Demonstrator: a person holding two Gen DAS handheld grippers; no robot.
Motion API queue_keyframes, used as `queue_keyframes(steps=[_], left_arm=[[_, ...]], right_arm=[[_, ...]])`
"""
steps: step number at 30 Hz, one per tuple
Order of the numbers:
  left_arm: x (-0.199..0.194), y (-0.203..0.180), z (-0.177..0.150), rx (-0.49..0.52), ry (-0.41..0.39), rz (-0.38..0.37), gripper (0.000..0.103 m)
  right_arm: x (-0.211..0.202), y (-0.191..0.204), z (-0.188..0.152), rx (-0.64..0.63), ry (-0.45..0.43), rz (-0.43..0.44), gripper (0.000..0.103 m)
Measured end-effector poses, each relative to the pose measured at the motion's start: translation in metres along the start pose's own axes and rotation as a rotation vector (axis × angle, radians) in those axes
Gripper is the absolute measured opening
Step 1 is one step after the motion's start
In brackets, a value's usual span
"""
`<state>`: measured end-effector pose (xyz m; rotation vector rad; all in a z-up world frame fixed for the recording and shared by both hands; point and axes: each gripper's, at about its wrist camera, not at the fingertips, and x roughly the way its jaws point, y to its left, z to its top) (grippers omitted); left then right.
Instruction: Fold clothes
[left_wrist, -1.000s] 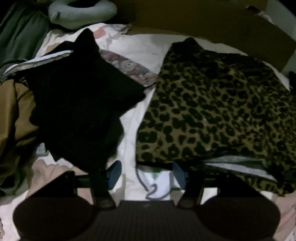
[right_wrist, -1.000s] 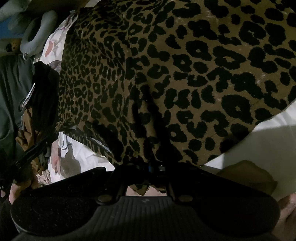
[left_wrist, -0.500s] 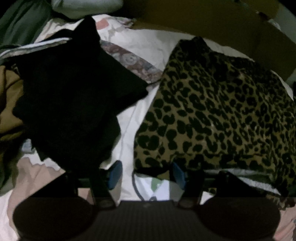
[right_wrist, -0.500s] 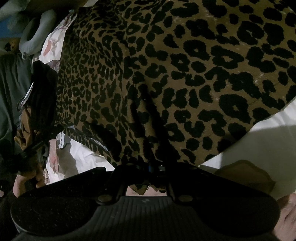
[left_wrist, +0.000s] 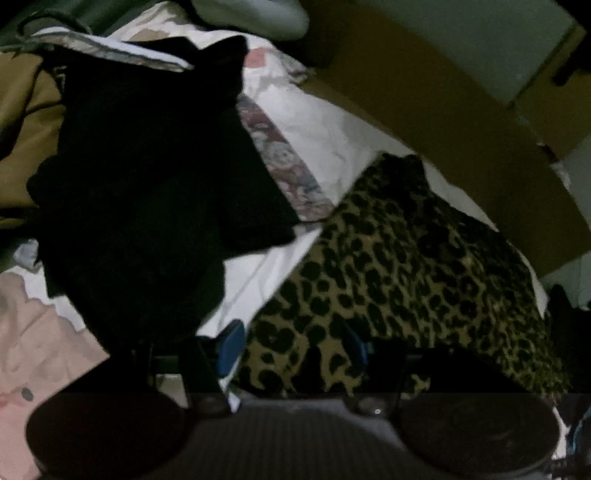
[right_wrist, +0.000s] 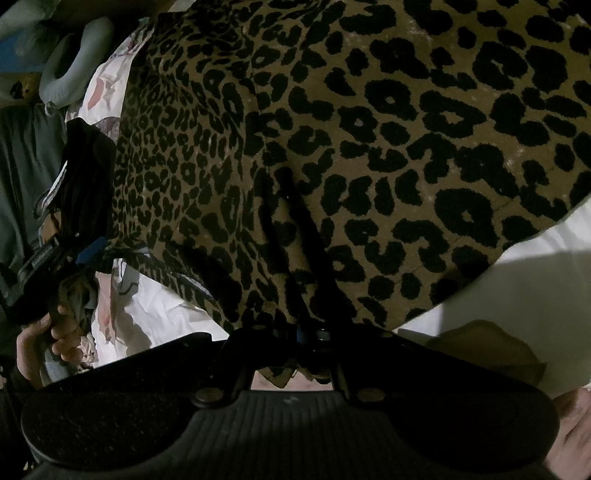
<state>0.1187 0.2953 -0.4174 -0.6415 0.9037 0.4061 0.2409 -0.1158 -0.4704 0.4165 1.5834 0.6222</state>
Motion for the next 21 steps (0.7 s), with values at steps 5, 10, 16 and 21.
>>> queue_keyframes(steps=[5,10,16,21], left_arm=[[0.025,-0.007,-0.006,0.040,0.079,0.067,0.049],[0.028,-0.010,-0.018,0.040,0.090,0.074,0.048],[0.022,-0.007,-0.022,0.029,0.097,0.062,0.018],[0.009,-0.019,-0.015,0.083,0.082,0.080,0.004]], right_arm=[[0.002,-0.001,0.000,0.003,0.003,0.002,0.001],[0.001,-0.001,0.001,0.002,0.004,0.003,0.002],[0.000,-0.001,0.001,0.000,0.003,0.005,0.002],[-0.001,-0.001,0.003,-0.012,0.009,0.004,0.002]])
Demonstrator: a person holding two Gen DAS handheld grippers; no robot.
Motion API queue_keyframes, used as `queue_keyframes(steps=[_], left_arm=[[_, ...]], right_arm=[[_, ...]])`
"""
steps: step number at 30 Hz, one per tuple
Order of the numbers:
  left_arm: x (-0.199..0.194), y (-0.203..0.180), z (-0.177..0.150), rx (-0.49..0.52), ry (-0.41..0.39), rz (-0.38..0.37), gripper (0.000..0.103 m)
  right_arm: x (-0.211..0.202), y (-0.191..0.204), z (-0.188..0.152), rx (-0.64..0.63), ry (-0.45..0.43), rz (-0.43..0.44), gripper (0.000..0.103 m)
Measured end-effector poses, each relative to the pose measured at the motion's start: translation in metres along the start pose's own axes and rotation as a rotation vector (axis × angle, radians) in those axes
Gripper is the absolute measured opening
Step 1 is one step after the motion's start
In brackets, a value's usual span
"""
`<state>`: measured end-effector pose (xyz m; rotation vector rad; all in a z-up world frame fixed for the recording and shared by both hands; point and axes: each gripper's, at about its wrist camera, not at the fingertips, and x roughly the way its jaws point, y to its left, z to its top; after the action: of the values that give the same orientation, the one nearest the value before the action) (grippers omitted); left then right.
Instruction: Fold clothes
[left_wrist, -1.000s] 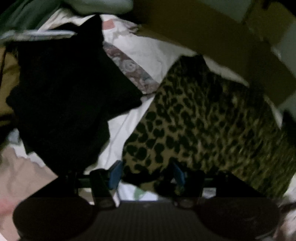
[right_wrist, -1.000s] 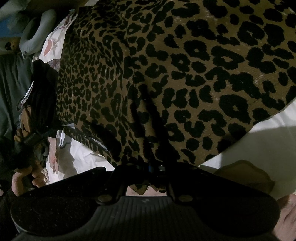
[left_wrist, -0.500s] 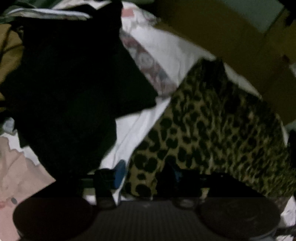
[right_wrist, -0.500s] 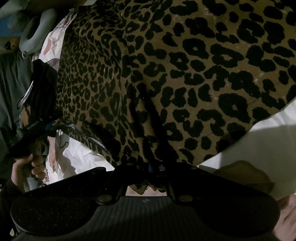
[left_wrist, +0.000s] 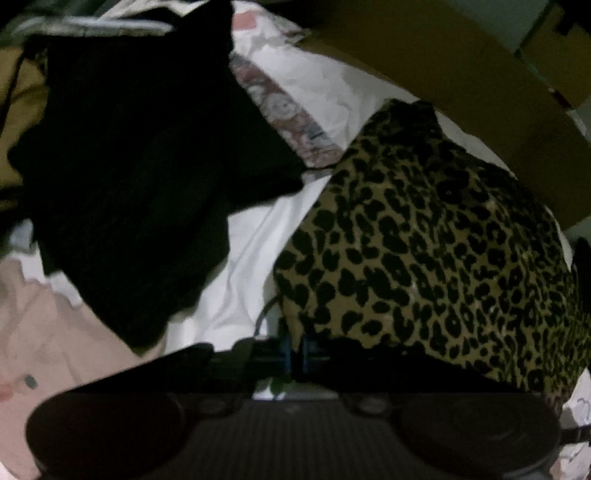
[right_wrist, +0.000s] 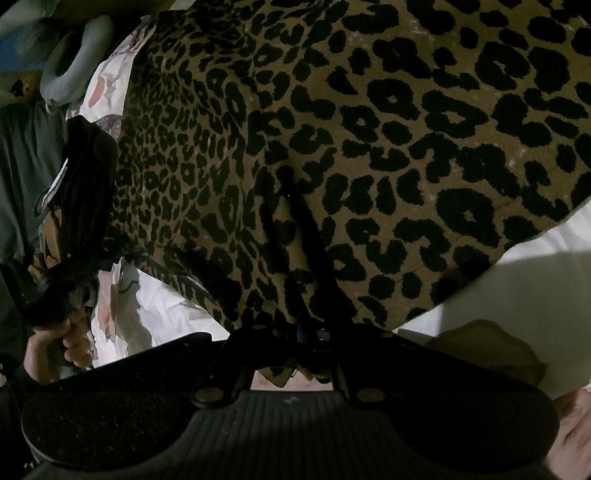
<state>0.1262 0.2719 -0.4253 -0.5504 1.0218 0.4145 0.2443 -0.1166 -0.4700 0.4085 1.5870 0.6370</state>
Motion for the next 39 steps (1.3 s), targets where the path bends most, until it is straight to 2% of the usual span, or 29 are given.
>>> queue_keyframes(steps=[8,16,23,33,39], left_arm=[[-0.036,-0.005,0.018,0.023,-0.071,0.016,0.004],[-0.053,-0.009,0.032,0.060,-0.095,0.010,0.004],[-0.038,-0.003,0.035,0.070,-0.069,0.043,0.004],[0.005,0.011,0.024,0.057,0.009,0.124,0.004],[0.008,0.009,0.021,0.069,0.028,0.148,0.004]], right_arm=[[-0.003,-0.001,0.003,-0.013,0.014,0.019,0.001],[-0.008,-0.001,0.003,-0.035,0.026,0.045,0.001],[-0.003,-0.002,-0.001,-0.045,0.049,0.046,0.001],[0.014,0.005,-0.004,-0.068,0.066,0.022,0.001],[0.001,0.012,-0.003,-0.120,0.073,0.019,0.009]])
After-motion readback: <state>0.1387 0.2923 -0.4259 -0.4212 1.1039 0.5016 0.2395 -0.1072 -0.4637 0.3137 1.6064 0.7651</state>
